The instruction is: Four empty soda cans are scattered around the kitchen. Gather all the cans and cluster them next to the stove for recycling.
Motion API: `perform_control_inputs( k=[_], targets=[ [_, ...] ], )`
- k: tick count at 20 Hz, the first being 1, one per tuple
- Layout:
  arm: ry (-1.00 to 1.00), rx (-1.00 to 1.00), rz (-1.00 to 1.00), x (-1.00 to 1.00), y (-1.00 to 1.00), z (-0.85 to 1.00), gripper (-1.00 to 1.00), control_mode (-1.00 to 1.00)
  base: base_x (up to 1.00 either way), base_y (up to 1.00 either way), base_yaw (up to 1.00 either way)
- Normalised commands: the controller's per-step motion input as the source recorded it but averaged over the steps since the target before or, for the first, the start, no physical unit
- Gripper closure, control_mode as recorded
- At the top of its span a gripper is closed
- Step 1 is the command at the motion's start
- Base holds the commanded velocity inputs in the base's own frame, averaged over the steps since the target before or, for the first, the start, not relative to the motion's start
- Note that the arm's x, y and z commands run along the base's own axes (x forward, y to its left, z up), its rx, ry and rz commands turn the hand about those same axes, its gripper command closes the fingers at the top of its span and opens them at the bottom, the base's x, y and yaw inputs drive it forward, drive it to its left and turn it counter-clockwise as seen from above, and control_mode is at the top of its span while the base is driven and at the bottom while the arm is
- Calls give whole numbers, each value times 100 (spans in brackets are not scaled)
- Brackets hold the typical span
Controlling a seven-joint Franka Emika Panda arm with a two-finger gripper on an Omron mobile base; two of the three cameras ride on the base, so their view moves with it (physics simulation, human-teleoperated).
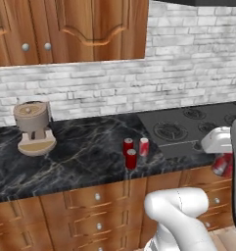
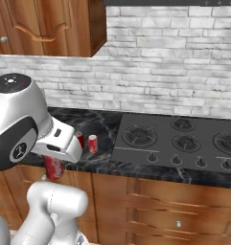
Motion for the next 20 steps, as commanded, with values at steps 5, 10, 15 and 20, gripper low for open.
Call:
perform_control_inputs(
  k=[5, 10, 15, 20],
  targets=[
    [-1, 0, 0, 5, 1, -8, 100, -100, 22, 9, 0],
    [-2, -2, 0, 22, 12, -29, 100, -100, 0, 0, 0],
    [-13, -8, 0, 12, 14, -11, 100, -100, 0, 0, 0],
    [-11, -6, 0, 15, 12, 0, 100, -100, 0, 0, 0]
  ],
)
